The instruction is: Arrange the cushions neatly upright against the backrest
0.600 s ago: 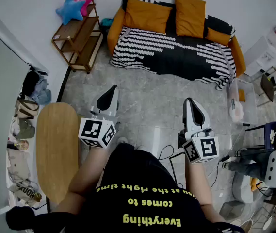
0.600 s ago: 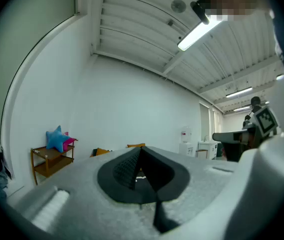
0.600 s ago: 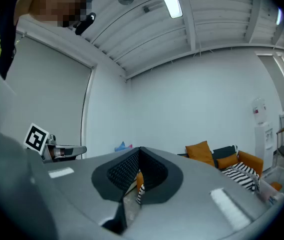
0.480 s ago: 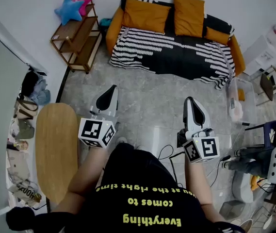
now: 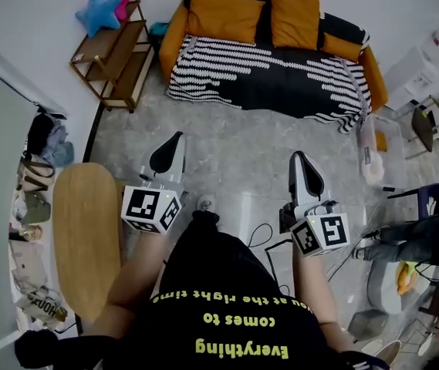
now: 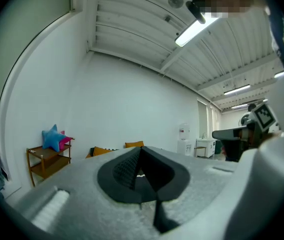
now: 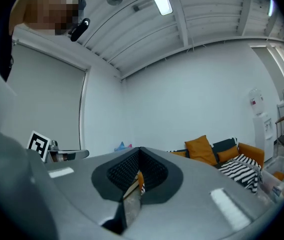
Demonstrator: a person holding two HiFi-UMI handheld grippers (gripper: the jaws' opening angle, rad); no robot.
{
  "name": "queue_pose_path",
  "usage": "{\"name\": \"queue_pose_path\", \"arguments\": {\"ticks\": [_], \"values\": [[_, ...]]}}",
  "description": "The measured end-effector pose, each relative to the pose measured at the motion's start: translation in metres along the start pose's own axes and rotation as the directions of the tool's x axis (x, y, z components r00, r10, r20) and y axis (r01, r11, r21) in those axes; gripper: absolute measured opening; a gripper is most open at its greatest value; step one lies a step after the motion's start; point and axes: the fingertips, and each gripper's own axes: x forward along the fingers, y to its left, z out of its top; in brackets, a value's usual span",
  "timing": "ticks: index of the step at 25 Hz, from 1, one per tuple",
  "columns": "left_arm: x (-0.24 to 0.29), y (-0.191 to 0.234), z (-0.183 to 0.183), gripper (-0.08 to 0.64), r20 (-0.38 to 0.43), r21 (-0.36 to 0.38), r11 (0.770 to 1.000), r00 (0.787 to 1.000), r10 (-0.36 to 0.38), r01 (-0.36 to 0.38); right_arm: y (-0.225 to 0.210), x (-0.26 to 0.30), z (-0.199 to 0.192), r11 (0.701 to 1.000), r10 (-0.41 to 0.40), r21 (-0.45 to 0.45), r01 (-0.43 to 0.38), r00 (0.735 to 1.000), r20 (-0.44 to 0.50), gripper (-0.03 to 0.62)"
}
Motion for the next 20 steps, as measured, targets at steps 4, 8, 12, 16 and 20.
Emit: {"name": "queue_pose_path", "arguments": {"ticks": [4,8,12,16,20], "values": [[0.026,0.001,-0.007,-0.002,-0.011,-0.023,1.000,1.000,-0.017,0.016,-0.013,0.011,-0.011,1.000,-0.011,-0.020,0.011,0.999,-0.043,0.011],[0.059,0.004,-0.012,-0.002,-0.023,-0.022,0.999,0.999,-0.043,0.042,-0.030,0.030,-0.014,0.999,-0.034,-0.015,0.034,0.998,-0.052,0.011],[0.109,0.015,-0.013,-0.003,-0.026,-0.024,0.997,0.997,-0.068,0.067,-0.057,0.062,-0.014,0.998,-0.060,-0.008,0.060,0.996,-0.061,0.011],[0.169,0.032,-0.012,-0.002,-0.028,-0.033,0.995,0.995,-0.091,0.090,-0.089,0.110,-0.011,0.996,-0.085,-0.008,0.085,0.994,-0.074,0.011],[0.224,0.054,-0.001,-0.002,-0.024,-0.017,0.993,0.993,-0.115,0.114,-0.115,0.164,0.000,0.995,-0.095,-0.022,0.094,0.993,-0.064,0.011]]}}
